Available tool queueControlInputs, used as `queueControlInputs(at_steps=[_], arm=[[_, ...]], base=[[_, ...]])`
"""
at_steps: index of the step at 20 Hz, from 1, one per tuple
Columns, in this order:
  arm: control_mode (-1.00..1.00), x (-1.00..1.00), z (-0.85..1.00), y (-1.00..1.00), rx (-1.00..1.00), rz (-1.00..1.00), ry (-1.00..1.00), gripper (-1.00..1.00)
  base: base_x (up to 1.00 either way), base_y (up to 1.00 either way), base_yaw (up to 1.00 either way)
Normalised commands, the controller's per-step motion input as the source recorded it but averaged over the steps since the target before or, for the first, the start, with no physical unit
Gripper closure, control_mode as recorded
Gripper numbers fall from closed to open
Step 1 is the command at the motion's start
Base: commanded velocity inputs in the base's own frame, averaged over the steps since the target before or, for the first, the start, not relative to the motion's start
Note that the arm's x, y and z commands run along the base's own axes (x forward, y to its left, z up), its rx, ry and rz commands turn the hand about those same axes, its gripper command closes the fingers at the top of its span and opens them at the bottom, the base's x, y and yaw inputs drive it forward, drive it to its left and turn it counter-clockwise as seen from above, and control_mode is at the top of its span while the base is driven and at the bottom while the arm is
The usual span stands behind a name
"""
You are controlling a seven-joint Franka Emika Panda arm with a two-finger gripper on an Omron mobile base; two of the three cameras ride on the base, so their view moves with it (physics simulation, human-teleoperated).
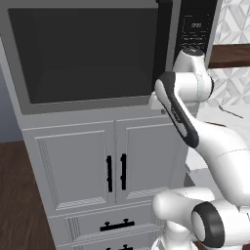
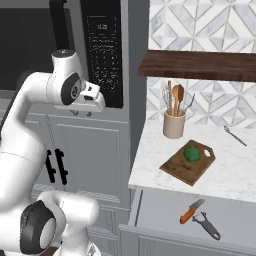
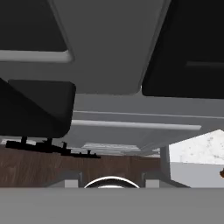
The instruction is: Place the appropriate cutting tool for cutting the broccoli skin on the cutting board.
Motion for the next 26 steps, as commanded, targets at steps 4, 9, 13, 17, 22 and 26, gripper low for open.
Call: queueControlInputs(at_steps=[4,9,13,17,22,26], arm=[[-1.00,-0.29,-0.10,-0.10,0.00,0.00,0.00,-1.00],[-1.00,-0.70,-0.23,-0.73,0.02,0.00,0.00,-1.00],[-1.00,-0.73,-0.39,-1.00,0.01,-0.02,0.01,-1.00],[-1.00,-0.26,-0.44,-1.00,0.00,-0.05,0.16,-1.00],[-1.00,-0.02,-0.54,-1.00,0.00,-0.01,0.23,-1.00],[-1.00,-0.03,-0.62,-1.00,0.08,-0.03,0.27,-1.00]], base=[[0.00,0.00,0.00],[0.00,0.00,0.00],[0.00,0.00,0.00],[0.00,0.00,0.00],[0.00,0.00,0.00],[0.00,0.00,0.00]])
